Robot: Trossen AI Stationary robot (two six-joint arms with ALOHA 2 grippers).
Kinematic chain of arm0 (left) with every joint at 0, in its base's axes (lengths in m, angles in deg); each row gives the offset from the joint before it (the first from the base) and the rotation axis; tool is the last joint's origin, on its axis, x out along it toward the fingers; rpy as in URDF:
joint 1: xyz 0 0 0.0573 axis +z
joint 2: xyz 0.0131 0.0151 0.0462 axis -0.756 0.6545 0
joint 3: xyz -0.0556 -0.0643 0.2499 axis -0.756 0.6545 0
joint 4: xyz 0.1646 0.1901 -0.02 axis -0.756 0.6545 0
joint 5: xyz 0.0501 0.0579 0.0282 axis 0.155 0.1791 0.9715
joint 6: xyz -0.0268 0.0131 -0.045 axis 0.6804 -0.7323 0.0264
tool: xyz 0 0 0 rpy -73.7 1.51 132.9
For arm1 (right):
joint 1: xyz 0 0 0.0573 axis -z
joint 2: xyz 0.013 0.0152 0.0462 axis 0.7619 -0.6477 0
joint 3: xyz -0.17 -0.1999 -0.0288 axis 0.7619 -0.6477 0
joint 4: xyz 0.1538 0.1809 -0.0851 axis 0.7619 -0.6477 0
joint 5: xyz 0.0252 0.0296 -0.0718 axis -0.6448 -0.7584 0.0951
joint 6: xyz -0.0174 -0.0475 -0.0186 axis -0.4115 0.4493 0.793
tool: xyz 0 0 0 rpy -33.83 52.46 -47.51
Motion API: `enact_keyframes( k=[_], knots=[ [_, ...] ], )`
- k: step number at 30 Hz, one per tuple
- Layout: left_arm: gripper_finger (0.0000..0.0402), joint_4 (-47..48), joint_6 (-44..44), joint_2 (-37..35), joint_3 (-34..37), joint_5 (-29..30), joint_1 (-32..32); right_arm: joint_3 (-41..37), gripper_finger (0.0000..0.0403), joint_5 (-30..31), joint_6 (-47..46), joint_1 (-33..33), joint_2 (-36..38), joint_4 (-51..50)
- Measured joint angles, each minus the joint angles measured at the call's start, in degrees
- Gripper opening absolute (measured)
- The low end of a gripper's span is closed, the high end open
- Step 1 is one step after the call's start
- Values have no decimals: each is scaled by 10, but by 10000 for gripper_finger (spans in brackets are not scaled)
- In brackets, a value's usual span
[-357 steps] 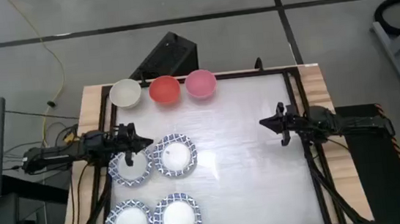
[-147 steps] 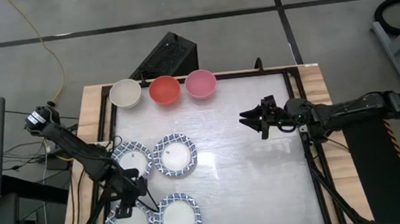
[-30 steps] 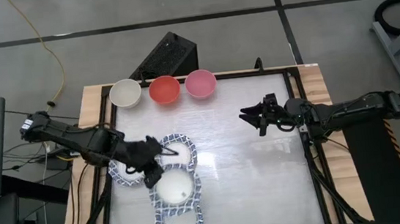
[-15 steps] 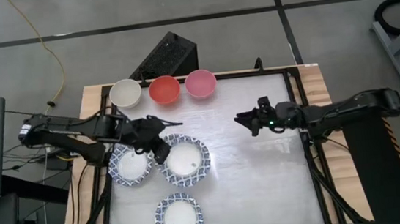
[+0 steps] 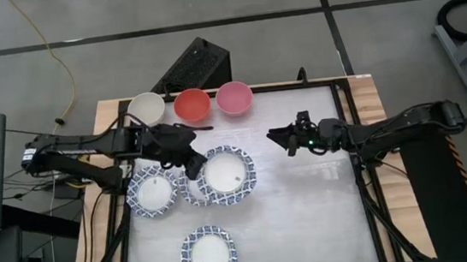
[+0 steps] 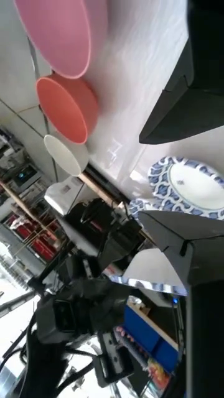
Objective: Nest bowls inside each other by size order
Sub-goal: Stack the white patterned bowl on top of the white patterned bowl
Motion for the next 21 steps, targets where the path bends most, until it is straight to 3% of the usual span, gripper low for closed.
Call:
enact_keyframes(
  k=[7,15,21],
  knots=[
    [2,-23,-20,0,0,-40,30,109,207,-34,61,2,-24,-100],
    [2,-52,-34,-17,0,-58,53,235,207,-45,38,3,-27,-383],
    [2,-54,-39,-33,0,-16,64,251,207,-45,49,3,-30,-377]
  ],
)
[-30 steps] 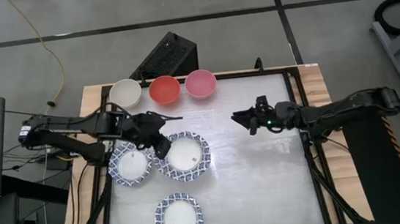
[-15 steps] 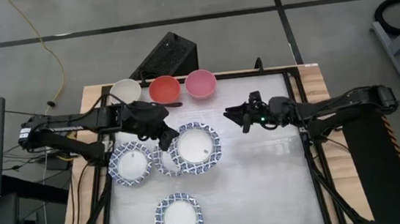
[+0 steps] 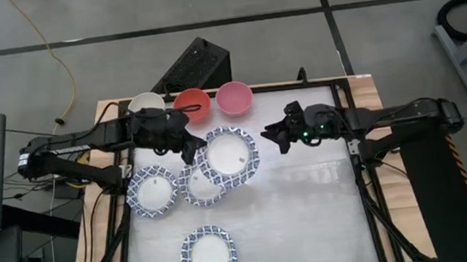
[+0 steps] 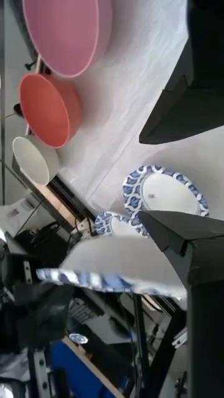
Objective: Nest bowls inside each other by size order
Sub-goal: Stack the white patterned bowl on top of the white patterned bowl
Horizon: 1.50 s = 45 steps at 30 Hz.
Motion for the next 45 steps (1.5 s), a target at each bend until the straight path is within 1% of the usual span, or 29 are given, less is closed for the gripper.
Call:
enact_keyframes(
  k=[4,11,15,19,27,34,45],
  knots=[
    [2,0,0,1,0,1,7,0,207,1,-2,0,-9,-3],
    [2,0,0,3,0,1,9,0,207,-3,-2,-1,-45,-1],
    [2,4,1,-2,0,0,8,0,207,-36,-2,-1,-62,2],
    [2,7,1,-11,0,0,12,0,207,-46,-6,-4,-65,4],
    [2,33,5,-22,0,1,31,0,207,-47,-17,1,-63,2],
    [2,45,7,-23,0,7,45,0,207,-19,-17,-2,-63,10],
    [2,61,16,-26,0,6,65,0,207,-13,0,0,-63,41]
  ],
)
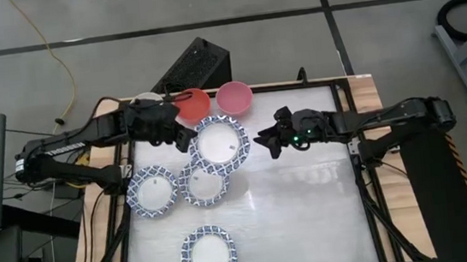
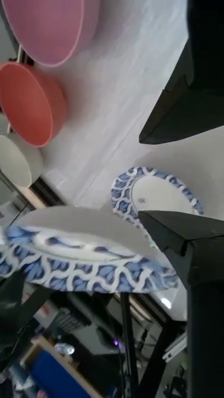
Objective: Nest bowls inside each other by size order
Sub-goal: Stack the white patterned bowl on top of the white patterned bowl
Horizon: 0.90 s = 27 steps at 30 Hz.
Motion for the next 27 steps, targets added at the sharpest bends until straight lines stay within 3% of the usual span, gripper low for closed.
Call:
enact_keyframes(
  k=[12,21,27],
  knots=[
    [2,-11,-8,0,0,15,0,0,212,-2,24,8,0,65],
    [2,-13,-11,1,0,17,0,0,274,-7,30,7,-1,87],
    [2,-13,-11,1,0,21,0,0,288,-7,33,7,-1,104]
  ],
)
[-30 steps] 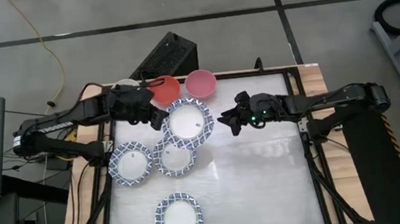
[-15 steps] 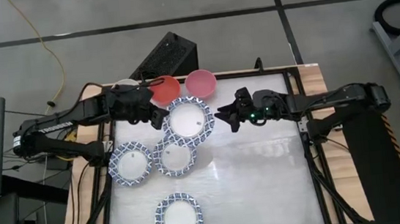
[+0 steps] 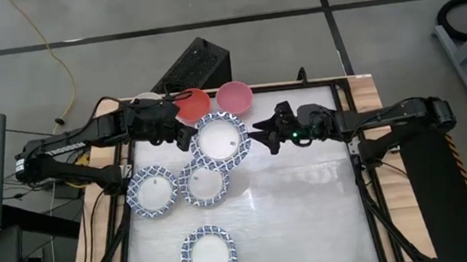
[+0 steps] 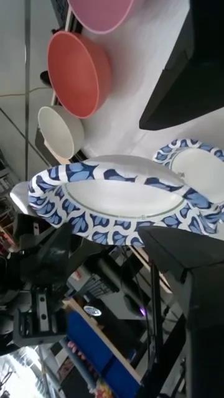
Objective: Nest bowls inside each other by size order
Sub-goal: Stack the white patterned bowl on top of the white patterned bowl
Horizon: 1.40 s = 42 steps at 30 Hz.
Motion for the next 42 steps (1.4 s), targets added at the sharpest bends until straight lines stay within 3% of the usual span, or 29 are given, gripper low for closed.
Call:
enact_keyframes(
  k=[31,36,42],
  knots=[
    [2,-75,0,0,0,9,0,0,282,4,-6,-1,-28,22],
    [2,-70,0,0,0,9,0,0,242,14,-16,-5,-45,35],
    [2,-68,0,0,0,18,0,0,128,21,-15,-9,-45,40]
  ],
)
